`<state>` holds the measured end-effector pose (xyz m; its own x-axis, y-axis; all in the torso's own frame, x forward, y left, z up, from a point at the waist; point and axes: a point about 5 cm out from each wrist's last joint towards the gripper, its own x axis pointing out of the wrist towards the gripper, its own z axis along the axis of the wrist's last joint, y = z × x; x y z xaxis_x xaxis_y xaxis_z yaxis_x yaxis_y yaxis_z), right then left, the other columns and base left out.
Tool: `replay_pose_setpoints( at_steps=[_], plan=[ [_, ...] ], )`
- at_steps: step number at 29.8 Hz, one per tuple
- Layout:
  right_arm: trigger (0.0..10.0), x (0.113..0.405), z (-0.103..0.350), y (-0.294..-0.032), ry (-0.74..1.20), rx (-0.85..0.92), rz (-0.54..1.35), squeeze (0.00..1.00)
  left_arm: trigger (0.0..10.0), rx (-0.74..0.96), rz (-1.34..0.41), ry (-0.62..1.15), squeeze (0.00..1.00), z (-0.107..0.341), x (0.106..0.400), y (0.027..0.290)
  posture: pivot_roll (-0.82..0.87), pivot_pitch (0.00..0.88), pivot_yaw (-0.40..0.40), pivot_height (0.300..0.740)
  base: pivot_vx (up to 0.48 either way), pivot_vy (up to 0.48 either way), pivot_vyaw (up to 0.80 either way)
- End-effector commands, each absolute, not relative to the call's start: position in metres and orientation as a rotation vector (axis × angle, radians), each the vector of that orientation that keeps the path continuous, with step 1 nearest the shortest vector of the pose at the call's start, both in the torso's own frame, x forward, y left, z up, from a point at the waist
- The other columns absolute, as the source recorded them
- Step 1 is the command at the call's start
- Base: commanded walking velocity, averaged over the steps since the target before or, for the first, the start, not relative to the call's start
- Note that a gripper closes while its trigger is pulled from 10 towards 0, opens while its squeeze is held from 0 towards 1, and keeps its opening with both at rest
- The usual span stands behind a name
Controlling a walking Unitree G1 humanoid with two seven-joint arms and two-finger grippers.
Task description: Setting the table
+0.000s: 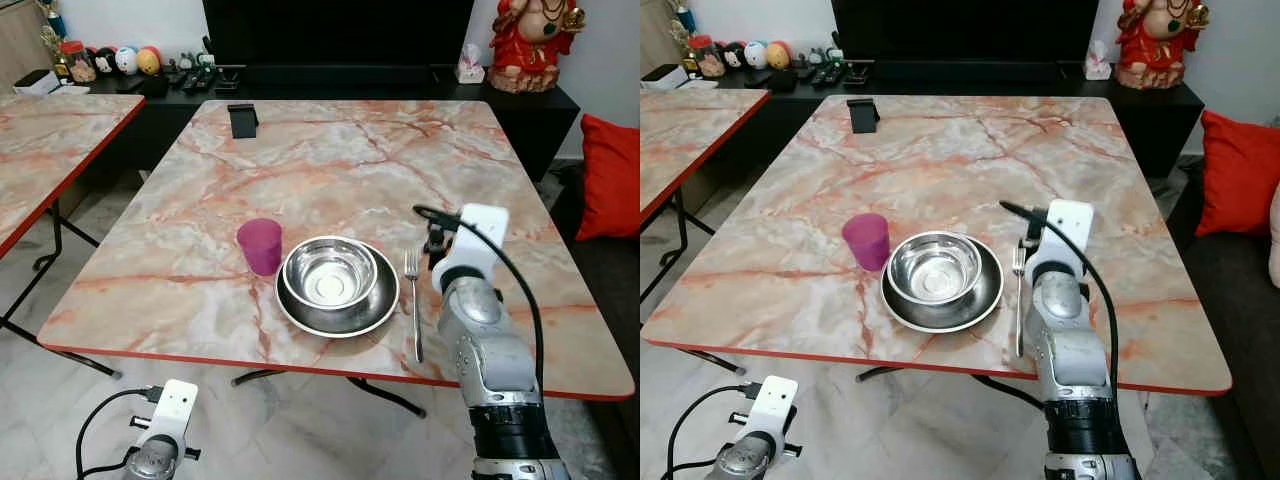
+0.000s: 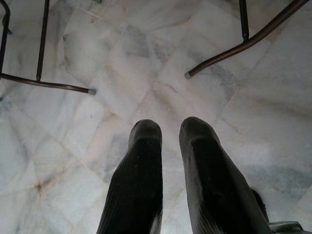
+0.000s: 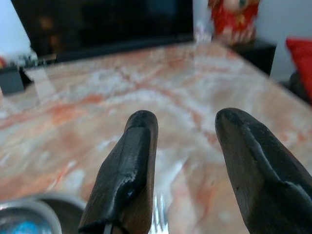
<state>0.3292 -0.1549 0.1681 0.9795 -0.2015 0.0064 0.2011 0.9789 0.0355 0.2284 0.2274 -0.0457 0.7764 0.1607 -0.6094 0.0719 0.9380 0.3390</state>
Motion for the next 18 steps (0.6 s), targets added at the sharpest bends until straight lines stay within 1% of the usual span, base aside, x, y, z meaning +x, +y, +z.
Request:
replay_pose_setpoints(
  at_steps=[1, 7, 11, 14, 16, 18],
  plan=[
    [10.0, 0.324, 0.172, -0.158, -0.078, 0.007, -0.214, 0.0, 10.0, 0.342, 0.056, 0.681, 0.0, -0.045, 0.228, 0.23, 0.0, 0.0, 0.053, 0.74, 0.0, 0.0, 0.0],
    [10.0, 0.315, 0.169, -0.164, -0.169, -0.005, -0.23, 0.0, 10.0, 0.342, 0.053, 0.68, 0.0, -0.047, 0.225, 0.231, -0.02, 0.0, 0.052, 0.74, 0.0, 0.0, 0.0],
    [10.0, 0.316, 0.177, -0.168, -0.231, -0.044, -0.198, 0.0, 10.0, 0.336, 0.052, 0.689, 0.0, -0.048, 0.223, 0.23, -0.03, 0.0, 0.031, 0.74, 0.0, 0.0, 0.0],
    [10.0, 0.317, 0.178, -0.171, -0.24, -0.054, -0.204, 0.0, 10.0, 0.333, 0.052, 0.691, 0.0, -0.049, 0.222, 0.229, -0.03, 0.0, 0.023, 0.74, 0.0, 0.0, 0.0],
    [10.0, 0.317, 0.178, -0.177, -0.247, -0.055, -0.217, 0.0, 10.0, 0.284, 0.098, 0.706, 0.0, -0.052, 0.218, 0.231, -0.03, 0.0, 0.003, 0.74, 0.0, 0.0, 0.0],
    [10.0, 0.317, 0.178, -0.177, -0.248, -0.056, -0.219, 0.0, 10.0, 0.271, 0.111, 0.711, 0.0, -0.052, 0.217, 0.231, -0.03, 0.0, 0.003, 0.74, 0.0, 0.0, 0.0]
  ],
)
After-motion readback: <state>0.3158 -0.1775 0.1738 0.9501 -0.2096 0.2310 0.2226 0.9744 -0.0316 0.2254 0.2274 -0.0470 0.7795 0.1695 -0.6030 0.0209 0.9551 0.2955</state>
